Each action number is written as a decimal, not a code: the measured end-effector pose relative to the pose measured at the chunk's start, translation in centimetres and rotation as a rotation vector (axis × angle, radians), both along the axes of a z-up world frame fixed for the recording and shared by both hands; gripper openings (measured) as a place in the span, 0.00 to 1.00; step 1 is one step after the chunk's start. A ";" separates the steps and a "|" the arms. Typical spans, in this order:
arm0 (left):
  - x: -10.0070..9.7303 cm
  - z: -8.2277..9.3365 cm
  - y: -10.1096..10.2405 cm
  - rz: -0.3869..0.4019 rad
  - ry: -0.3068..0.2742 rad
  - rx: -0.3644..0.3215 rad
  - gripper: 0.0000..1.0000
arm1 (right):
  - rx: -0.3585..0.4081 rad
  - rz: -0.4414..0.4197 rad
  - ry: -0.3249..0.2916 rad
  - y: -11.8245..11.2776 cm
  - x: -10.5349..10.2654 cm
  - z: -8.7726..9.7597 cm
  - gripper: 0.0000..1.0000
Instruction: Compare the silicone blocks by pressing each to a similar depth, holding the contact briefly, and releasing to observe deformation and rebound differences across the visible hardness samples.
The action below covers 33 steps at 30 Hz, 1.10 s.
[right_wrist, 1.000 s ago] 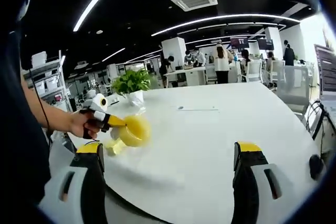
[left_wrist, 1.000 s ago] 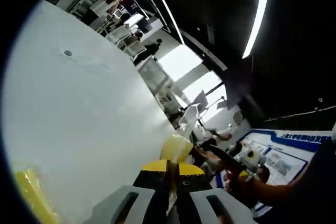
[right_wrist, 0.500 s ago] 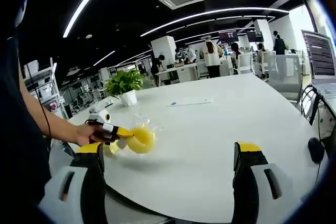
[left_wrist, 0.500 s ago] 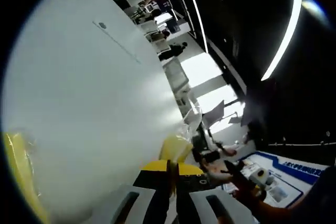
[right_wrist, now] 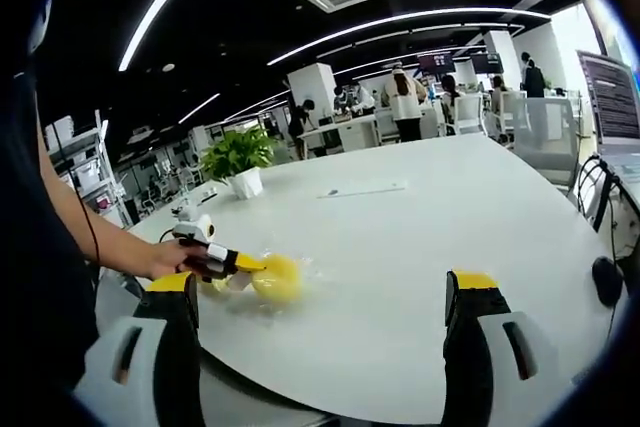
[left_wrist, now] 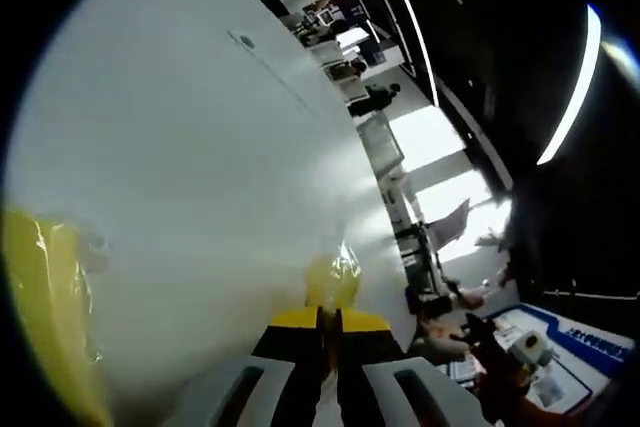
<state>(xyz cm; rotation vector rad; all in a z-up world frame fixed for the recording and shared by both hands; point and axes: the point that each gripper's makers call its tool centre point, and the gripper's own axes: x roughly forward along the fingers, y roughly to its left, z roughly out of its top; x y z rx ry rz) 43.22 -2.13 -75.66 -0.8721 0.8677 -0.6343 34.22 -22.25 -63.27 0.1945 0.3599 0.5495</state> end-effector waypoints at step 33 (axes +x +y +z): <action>-0.5 -3.7 1.4 0.034 0.077 0.214 0.03 | -0.239 0.103 0.067 0.2 -2.3 -3.9 0.97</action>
